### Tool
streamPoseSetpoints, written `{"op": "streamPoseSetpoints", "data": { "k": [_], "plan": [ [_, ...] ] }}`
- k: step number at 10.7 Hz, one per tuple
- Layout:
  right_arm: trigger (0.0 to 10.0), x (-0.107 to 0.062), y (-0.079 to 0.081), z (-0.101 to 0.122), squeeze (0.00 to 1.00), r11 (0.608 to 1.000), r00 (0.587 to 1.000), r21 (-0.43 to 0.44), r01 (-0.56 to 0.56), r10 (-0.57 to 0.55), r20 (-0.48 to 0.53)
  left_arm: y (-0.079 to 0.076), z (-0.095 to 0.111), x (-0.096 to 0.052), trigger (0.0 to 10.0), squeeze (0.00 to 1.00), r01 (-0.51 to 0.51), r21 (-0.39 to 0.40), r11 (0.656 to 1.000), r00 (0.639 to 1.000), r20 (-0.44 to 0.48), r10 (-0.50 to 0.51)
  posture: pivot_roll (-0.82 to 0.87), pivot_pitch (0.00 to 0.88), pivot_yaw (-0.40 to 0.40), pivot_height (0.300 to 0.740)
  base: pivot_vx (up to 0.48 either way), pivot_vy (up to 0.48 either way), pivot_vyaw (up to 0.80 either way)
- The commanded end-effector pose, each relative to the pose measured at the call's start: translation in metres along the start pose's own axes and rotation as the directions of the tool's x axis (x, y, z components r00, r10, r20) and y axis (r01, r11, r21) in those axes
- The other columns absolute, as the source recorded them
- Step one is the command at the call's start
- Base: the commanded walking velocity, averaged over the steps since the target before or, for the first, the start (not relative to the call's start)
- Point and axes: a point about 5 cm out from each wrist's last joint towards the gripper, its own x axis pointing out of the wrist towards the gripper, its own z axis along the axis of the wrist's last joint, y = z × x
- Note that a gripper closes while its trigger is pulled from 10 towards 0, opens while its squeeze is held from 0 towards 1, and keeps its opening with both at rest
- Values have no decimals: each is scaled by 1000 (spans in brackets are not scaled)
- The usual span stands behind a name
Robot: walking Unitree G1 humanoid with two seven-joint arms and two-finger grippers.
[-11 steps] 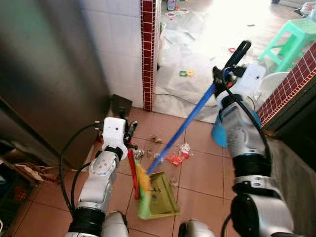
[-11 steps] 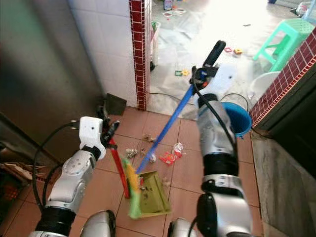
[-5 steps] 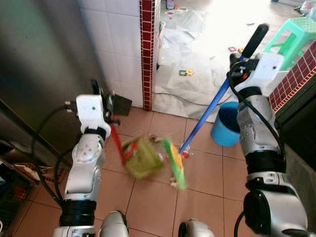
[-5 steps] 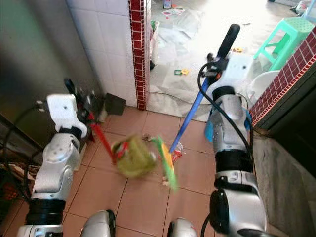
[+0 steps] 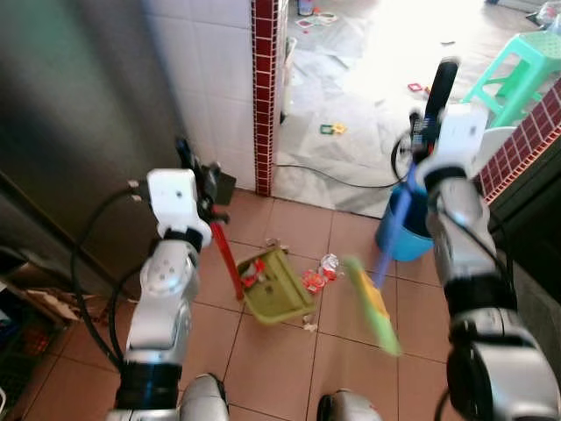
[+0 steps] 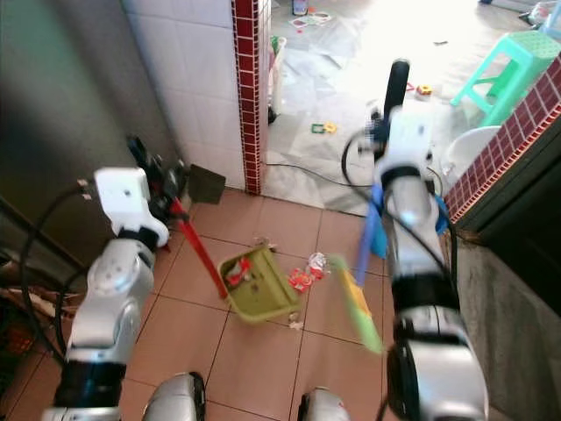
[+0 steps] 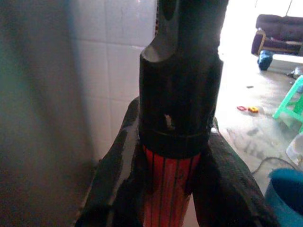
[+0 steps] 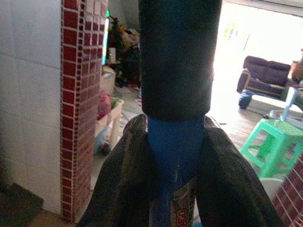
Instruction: Sweep floor
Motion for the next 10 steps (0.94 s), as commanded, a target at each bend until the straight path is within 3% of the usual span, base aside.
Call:
{"op": "streamPoseSetpoints", "data": {
  "k": [1,3,6,9,10],
  "plan": [
    [10000,-1,10,9,0,999,998,20,-25,24,52,-4,17,-1,10000,0,21,4,1000,997,79,-22,-46,62,-9,740,0,0,0],
    [10000,-6,23,3,0,998,997,18,-55,54,50,-8,15,0,10000,0,32,-9,999,997,77,-31,-48,49,-8,740,0,0,-800],
    [10000,-6,31,6,0,994,994,65,-94,90,56,-16,20,8,10000,0,55,-34,998,994,97,-52,-62,39,-12,740,0,-256,-800],
    [10000,-7,10,-6,0,997,1000,-74,18,-19,-12,-17,19,10,10000,0,61,-45,997,994,94,-57,-67,39,-14,740,0,-311,-552],
    [10000,-7,9,-7,0,997,999,-70,27,-29,-18,-16,19,10,10000,0,60,-45,997,994,94,-56,-68,39,-11,740,0,-311,-500]
  ]
}}
